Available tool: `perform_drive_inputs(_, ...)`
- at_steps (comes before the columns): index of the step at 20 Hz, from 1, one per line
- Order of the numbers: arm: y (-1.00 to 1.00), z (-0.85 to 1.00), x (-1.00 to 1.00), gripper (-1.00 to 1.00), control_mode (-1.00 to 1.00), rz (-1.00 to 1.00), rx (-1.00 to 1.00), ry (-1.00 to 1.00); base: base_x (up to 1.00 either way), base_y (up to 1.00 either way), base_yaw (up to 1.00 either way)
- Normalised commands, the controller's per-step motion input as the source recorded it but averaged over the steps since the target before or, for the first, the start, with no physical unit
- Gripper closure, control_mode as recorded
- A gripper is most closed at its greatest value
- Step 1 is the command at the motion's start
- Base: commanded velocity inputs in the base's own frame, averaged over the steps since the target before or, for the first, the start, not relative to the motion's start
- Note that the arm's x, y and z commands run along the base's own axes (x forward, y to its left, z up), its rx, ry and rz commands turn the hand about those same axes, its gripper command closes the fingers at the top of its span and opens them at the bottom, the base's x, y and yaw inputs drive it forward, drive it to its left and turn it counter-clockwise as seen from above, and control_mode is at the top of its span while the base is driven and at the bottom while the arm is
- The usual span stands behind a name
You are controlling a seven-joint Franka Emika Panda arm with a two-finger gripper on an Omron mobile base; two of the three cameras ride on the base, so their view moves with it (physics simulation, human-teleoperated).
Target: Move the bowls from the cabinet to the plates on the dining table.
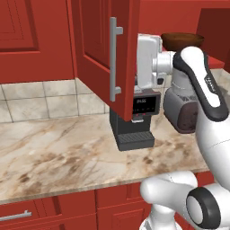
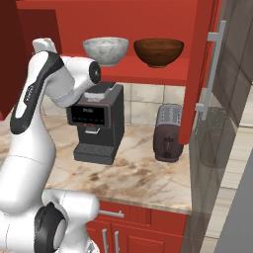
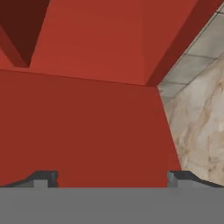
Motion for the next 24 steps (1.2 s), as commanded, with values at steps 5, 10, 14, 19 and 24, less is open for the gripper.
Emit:
perform_drive_inputs(5, 0.0, 0.11, 0.0, -1.0, -1.0, 0.27, 0.02, 0.14, 0.0, 0.0, 0.0)
perform_drive_inputs(10, 0.0, 0.01, 0.0, -1.0, -1.0, 0.27, 0.02, 0.05, 0.0, 0.0, 0.0)
perform_drive_inputs(14, 0.29, 0.0, 0.25, -1.0, -1.0, 0.11, 0.01, 0.0, 0.0, 0.0, 0.0)
perform_drive_inputs(19, 0.51, -0.09, 0.3, -1.0, -1.0, 0.01, 0.0, 0.0, 0.0, 0.0, 0.0)
perform_drive_inputs(24, 0.68, -0.05, 0.03, -1.0, -1.0, 0.01, 0.0, 0.0, 0.0, 0.0, 0.0)
